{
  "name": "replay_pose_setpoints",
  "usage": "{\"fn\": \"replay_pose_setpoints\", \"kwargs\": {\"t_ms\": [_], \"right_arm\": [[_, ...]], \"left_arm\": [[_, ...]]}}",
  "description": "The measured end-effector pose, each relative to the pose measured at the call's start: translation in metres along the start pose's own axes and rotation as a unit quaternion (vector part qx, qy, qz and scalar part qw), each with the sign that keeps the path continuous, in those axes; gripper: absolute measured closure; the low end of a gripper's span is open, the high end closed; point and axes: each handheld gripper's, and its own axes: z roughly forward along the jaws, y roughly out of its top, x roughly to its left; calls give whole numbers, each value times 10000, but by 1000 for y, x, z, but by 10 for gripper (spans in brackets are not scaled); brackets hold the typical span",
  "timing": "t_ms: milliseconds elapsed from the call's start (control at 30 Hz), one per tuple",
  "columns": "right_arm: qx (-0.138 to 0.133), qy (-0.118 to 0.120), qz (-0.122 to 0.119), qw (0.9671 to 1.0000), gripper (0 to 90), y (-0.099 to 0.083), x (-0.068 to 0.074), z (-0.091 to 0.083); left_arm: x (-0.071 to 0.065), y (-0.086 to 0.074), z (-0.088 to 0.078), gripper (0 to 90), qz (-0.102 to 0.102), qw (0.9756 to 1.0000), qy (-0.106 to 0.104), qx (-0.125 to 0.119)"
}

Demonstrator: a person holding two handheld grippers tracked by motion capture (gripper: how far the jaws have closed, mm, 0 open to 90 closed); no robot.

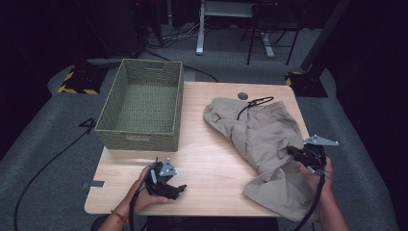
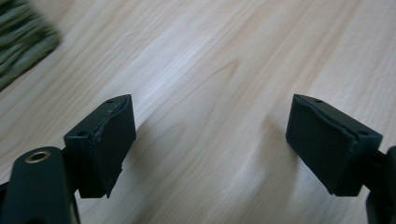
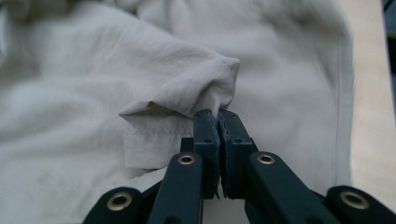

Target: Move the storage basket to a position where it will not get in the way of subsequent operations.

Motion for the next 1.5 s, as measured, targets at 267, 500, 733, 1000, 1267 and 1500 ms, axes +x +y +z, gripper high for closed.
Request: {"fn": "replay_pose_setpoints", "kwargs": {"t_ms": [267, 500, 733, 1000, 1267, 1500], "right_arm": [[601, 179, -31, 9980, 862, -25, -9, 14], [609, 580, -324, 9959, 858, -30, 3, 13], [580, 887, -787, 9912, 696, -30, 17, 14], [61, 785, -1077, 9911, 417, -23, 18, -8], [-446, 63, -851, 9954, 499, -23, -5, -33], [-343, 40, -685, 9971, 504, -28, -16, -29]], "left_arm": [[-22, 48, 26, 197, 274, 9986, -406, -177], [-43, 117, 73, 196, 477, 9960, -615, -436], [-40, 150, 109, 204, 25, 9974, -502, -523], [-30, 166, 133, 349, -20, 9988, -1, -485], [-33, 175, 146, 240, -170, 9986, 24, -506], [-30, 181, 149, 761, 86, 9975, 439, -553]]}}
